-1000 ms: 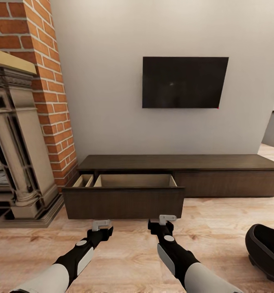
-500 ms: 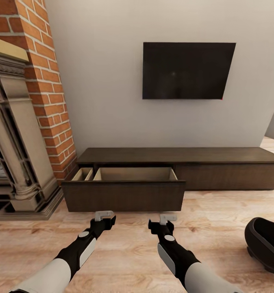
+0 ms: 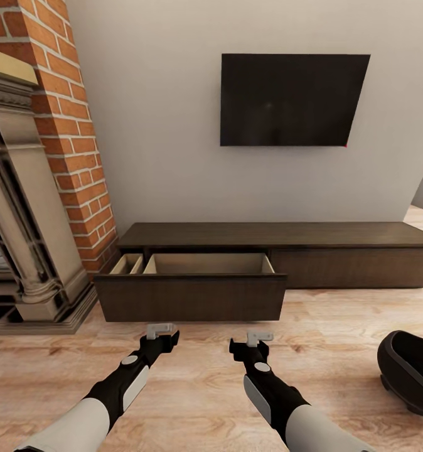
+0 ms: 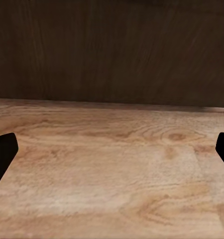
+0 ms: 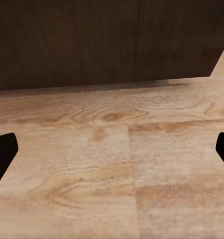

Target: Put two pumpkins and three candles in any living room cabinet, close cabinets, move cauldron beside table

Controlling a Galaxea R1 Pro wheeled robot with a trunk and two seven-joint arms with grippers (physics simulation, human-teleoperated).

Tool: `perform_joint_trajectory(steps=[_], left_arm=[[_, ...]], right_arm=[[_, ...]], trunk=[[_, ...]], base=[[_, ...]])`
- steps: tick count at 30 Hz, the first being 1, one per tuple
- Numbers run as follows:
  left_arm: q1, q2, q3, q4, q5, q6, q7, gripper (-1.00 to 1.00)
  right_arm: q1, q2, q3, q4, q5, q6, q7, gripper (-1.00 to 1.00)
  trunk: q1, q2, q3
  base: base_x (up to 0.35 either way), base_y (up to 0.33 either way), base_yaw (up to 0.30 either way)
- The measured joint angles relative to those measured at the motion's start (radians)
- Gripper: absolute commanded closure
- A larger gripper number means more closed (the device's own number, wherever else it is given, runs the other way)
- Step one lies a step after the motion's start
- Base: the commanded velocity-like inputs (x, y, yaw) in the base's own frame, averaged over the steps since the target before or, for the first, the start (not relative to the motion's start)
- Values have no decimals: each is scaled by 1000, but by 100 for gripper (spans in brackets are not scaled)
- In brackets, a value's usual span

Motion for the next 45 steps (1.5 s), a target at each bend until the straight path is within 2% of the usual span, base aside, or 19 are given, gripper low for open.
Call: perform_joint_trajectory(steps=[7,20,29,37,45], left_arm=[[1,0,-1,2,0,-2,7,-100],[2,0,-3,9,-2,-1,9,-100],[2,-1,-4,7,-3,-2,9,-100],[2,-1,-17,6,-3,-3,9,-100],[2,-1,-32,6,-2,-2,9,-100]], right_arm=[[-1,-1,-1,-2,-1,-1,-5,-100],[-4,-2,-4,-4,-3,-2,-10,-100],[-8,0,-75,-2,-3,-6,-11,-100],[-8,1,-87,11,-6,-85,-10,-100],[-8,2,-87,12,-7,-98,-8,-100]], trunk=[[0,0,0],[0,0,0],[0,0,0],[0,0,0],[0,0,0]], base=[[41,0,0],[261,0,0],[-41,0,0],[-135,0,0],[66,0,0]])
